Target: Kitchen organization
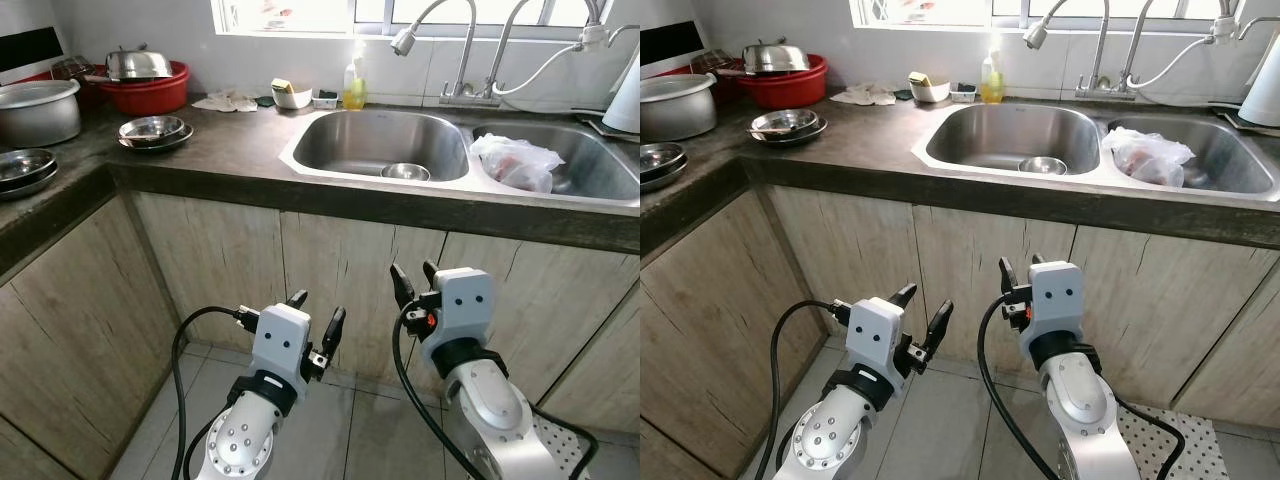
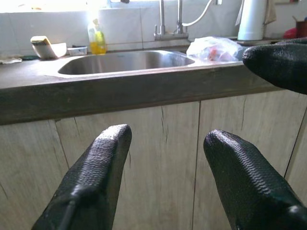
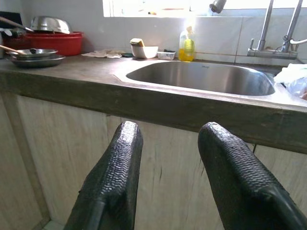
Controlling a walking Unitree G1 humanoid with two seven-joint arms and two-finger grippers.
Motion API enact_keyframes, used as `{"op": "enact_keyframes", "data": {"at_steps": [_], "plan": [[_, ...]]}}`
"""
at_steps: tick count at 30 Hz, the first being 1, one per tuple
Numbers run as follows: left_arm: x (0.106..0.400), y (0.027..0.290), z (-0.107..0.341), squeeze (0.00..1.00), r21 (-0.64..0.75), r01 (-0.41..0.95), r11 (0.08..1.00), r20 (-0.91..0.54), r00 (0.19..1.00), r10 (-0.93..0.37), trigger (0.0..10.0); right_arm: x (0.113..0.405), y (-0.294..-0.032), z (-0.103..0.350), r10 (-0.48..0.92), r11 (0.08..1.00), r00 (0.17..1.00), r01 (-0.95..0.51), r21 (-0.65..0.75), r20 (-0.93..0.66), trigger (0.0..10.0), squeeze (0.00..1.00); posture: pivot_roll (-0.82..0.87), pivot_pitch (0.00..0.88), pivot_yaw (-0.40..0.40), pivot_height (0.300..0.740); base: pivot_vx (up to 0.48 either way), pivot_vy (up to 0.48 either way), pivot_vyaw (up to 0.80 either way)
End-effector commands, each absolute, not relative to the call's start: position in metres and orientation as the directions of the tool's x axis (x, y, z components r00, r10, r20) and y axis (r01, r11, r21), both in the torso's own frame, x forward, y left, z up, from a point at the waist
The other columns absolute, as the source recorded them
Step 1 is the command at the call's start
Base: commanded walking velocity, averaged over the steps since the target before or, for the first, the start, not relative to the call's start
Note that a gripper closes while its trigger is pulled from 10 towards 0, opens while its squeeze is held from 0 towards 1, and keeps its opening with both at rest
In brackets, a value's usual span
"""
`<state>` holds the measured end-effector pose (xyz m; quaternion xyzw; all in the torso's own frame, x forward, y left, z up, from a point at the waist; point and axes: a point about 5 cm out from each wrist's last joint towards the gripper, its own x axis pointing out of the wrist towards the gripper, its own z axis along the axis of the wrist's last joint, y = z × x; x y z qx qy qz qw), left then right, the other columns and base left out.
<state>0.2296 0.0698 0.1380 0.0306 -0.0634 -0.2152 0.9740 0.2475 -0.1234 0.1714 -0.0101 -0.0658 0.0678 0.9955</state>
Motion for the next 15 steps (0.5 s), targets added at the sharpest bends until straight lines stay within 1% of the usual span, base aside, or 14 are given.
{"op": "enact_keyframes", "data": {"at_steps": [1,12,15], "plan": [[0.2287,0.0695,0.1380,0.00,0.090,0.413,0.906,0.105,0.901,-0.421,10.0,0.2487,-0.1233,0.1734,0.137,0.991,0.982,-0.136,-0.021,0.133,10.0,0.00,-0.03,0.022,-0.018,0.740,0.251,0.000,0.00],[0.2280,0.0686,0.1369,0.00,0.086,0.425,0.901,0.104,0.896,-0.432,10.0,0.2481,-0.1238,0.1729,0.154,0.988,0.979,-0.148,-0.054,0.137,10.0,0.00,-0.03,0.010,-0.015,0.740,0.291,0.000,0.00],[0.2280,0.0686,0.1363,0.00,0.087,0.427,0.900,0.102,0.895,-0.434,10.0,0.2481,-0.1221,0.1731,0.163,0.986,0.977,-0.155,-0.061,0.141,10.0,0.00,-0.03,0.007,-0.012,0.740,0.298,0.000,0.80]]}}
